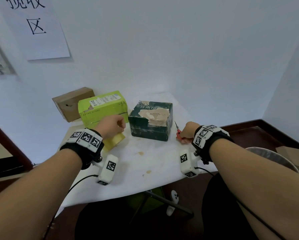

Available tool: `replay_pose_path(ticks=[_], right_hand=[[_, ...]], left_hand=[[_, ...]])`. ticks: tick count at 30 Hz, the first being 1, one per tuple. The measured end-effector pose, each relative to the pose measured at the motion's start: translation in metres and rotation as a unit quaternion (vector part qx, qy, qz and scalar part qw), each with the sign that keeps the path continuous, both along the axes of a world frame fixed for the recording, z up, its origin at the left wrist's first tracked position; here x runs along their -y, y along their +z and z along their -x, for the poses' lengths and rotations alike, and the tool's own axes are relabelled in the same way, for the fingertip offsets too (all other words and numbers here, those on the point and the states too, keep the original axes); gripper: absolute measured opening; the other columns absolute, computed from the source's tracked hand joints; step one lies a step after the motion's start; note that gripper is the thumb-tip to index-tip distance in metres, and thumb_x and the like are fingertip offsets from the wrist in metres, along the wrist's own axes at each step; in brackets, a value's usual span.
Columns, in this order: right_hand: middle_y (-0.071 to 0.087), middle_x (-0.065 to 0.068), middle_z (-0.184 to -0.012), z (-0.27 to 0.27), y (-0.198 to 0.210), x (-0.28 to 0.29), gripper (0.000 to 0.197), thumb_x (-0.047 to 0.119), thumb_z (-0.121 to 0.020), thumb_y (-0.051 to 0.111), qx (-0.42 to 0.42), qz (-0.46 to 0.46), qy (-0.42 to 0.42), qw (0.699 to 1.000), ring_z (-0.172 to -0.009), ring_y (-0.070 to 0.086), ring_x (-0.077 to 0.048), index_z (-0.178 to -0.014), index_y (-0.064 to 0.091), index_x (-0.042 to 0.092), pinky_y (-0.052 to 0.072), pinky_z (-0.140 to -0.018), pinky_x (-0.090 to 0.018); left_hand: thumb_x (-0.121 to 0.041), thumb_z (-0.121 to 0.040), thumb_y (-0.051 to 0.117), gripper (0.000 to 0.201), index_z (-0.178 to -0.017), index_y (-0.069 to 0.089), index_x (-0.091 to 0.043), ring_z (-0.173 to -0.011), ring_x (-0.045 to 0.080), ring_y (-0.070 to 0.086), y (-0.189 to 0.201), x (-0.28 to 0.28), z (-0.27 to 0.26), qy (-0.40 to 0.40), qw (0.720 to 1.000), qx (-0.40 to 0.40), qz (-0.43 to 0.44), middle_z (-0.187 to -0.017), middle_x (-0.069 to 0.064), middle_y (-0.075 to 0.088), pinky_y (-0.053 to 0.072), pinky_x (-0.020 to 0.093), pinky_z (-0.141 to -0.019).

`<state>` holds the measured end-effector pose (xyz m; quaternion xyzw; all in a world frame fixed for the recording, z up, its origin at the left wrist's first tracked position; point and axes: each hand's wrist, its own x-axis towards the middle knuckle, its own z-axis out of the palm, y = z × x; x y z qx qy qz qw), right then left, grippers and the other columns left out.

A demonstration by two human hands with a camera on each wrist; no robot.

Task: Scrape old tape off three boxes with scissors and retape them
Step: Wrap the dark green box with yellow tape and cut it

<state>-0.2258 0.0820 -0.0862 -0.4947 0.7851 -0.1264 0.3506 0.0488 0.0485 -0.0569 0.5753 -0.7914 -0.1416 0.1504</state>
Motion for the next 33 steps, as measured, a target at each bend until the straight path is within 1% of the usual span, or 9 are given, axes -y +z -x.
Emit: replay_pose_path(ticks=[4,8,11,16,22,24,27,30,33], right_hand=[[0.056,0.002,-0.05,-0.003,0.001,0.004,0.034,0.024,-0.085,0.065,-0.09,0.015,0.027,0.995,-0.056,0.05,-0.017,-0.058,0.047,0.015,0.04,-0.056,-0.023],[0.065,-0.006,-0.072,-0.003,-0.006,0.012,0.015,0.021,-0.08,0.069,-0.105,0.051,0.029,0.993,-0.069,0.059,-0.02,-0.08,0.063,0.008,0.05,-0.068,-0.025],[0.071,-0.01,-0.102,-0.003,-0.006,0.013,0.029,0.021,-0.08,0.069,-0.141,0.09,0.036,0.985,-0.092,0.064,-0.024,-0.104,0.07,0.005,0.052,-0.08,-0.027],[0.07,-0.013,-0.103,-0.003,-0.006,0.014,0.026,0.016,-0.08,0.068,-0.098,0.113,0.029,0.988,-0.097,0.066,-0.028,-0.103,0.07,0.003,0.055,-0.088,-0.036],[0.069,-0.01,-0.106,-0.002,0.005,0.011,0.022,0.009,-0.091,0.049,-0.026,0.27,0.013,0.962,-0.096,0.064,-0.026,-0.096,0.071,0.008,0.052,-0.089,-0.036],[0.068,-0.005,-0.107,-0.008,0.012,0.008,0.022,0.011,-0.092,0.05,0.008,0.339,0.026,0.94,-0.096,0.061,-0.018,-0.098,0.071,0.011,0.046,-0.085,-0.027],[0.068,0.0,-0.108,-0.02,0.018,0.006,0.019,0.019,-0.094,0.054,0.061,0.382,0.058,0.921,-0.1,0.058,-0.012,-0.103,0.07,0.014,0.039,-0.086,-0.019],[0.065,0.003,-0.118,-0.028,0.018,0.005,0.03,0.032,-0.096,0.051,0.092,0.361,0.099,0.923,-0.112,0.055,-0.012,-0.116,0.068,0.017,0.04,-0.096,-0.023],[0.068,0.0,-0.114,-0.027,0.016,0.008,0.033,0.038,-0.096,0.05,0.102,0.359,0.096,0.923,-0.105,0.06,-0.014,-0.115,0.069,0.02,0.045,-0.091,-0.025]], left_hand=[[0.0,-0.087,0.057,0.013,-0.092,0.061,-0.012,-0.099,0.024,0.058,-0.003,0.005,-0.004,-0.01,0.992,0.122,0.025,-0.103,0.004,0.066,0.042,0.028,-0.075],[-0.005,-0.089,0.059,0.017,-0.106,0.06,-0.007,-0.107,0.025,0.055,-0.01,0.005,-0.003,-0.006,0.989,0.141,-0.034,-0.113,0.006,0.062,0.04,0.027,-0.079],[-0.004,-0.088,0.056,0.024,-0.112,0.059,-0.008,-0.105,0.026,0.056,-0.014,0.002,0.001,0.002,0.989,0.141,-0.046,-0.113,0.008,0.064,0.04,0.026,-0.076],[-0.003,-0.087,0.057,0.06,-0.142,0.04,-0.021,-0.109,0.025,0.057,-0.02,-0.003,0.006,-0.016,0.982,0.153,-0.106,-0.116,0.009,0.064,0.047,0.032,-0.089],[-0.02,-0.096,0.054,0.037,-0.132,0.053,-0.017,-0.117,0.023,0.052,-0.008,-0.009,0.007,-0.046,0.966,0.245,-0.072,-0.13,0.004,0.056,0.042,0.03,-0.091],[-0.02,-0.098,0.046,0.026,-0.118,0.062,-0.017,-0.1,0.024,0.058,0.006,-0.014,0.01,-0.015,0.962,0.273,0.025,-0.115,0.004,0.062,0.047,0.032,-0.076],[-0.018,-0.098,0.042,0.024,-0.101,0.066,-0.012,-0.081,0.022,0.056,0.023,-0.013,0.021,-0.013,0.97,0.182,0.162,-0.094,0.004,0.066,0.042,0.03,-0.064],[-0.022,-0.098,0.05,0.023,-0.114,0.066,-0.016,-0.085,0.014,0.059,0.028,-0.008,0.035,-0.095,0.981,0.053,0.158,-0.099,0.0,0.068,0.043,0.021,-0.073],[-0.025,-0.097,0.055,0.027,-0.122,0.064,-0.022,-0.054,-0.003,0.047,0.019,-0.003,0.051,-0.118,0.986,-0.019,0.114,-0.074,-0.008,0.055,0.034,0.008,-0.054]])
